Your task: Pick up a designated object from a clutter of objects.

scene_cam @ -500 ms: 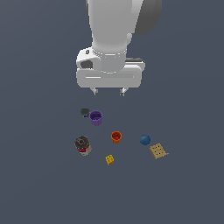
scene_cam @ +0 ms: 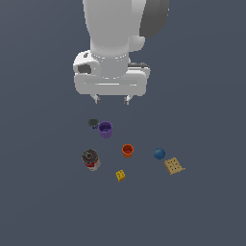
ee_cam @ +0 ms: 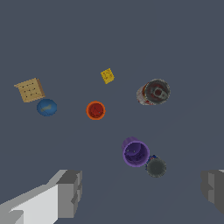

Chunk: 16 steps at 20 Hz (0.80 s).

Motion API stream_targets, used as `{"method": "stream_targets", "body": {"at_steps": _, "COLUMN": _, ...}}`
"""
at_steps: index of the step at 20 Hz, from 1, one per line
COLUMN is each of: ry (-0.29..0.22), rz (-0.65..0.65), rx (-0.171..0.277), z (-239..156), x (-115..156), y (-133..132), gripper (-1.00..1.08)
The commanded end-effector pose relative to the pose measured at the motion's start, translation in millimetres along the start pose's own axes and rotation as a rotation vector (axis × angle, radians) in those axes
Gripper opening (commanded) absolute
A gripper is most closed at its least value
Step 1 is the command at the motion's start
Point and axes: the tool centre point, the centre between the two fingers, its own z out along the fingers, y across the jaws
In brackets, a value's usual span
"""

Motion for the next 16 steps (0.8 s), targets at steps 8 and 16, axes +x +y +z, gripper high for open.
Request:
{"method": "stream_targets", "body": {"at_steps": 8, "ry": 0.0, "rz": 0.025, "rx": 0.0, "z": 9, "x": 4, "y": 0, "gripper": 1.0}}
{"method": "stream_targets", "body": {"at_steps": 16, "ry": 0.007, "rz": 0.118, "rx": 0.008, "z": 48, "x": 21, "y": -12, "gripper": 1.0}}
